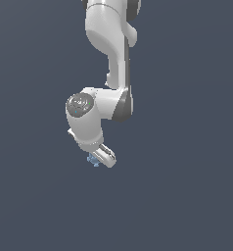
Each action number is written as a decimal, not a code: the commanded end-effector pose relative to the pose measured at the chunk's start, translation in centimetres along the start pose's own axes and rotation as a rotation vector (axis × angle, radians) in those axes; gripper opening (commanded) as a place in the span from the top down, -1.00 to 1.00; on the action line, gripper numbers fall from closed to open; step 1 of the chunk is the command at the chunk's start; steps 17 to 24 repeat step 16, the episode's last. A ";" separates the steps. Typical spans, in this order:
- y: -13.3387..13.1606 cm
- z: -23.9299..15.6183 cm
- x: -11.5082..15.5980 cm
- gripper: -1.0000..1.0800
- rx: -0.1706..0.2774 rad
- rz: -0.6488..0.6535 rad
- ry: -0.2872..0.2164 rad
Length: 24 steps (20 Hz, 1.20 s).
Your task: Pick up the object and move it to a goal position.
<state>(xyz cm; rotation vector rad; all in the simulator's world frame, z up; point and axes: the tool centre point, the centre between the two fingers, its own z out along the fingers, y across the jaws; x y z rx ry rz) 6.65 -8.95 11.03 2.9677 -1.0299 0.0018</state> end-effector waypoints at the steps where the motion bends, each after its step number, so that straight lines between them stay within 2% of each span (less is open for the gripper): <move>1: 0.0 -0.6 1.3 1.00 0.000 -0.001 -0.001; 11: 0.1 -1.7 3.9 1.00 0.000 -0.001 -0.001; 24: 0.1 -1.8 4.2 1.00 0.000 -0.001 -0.001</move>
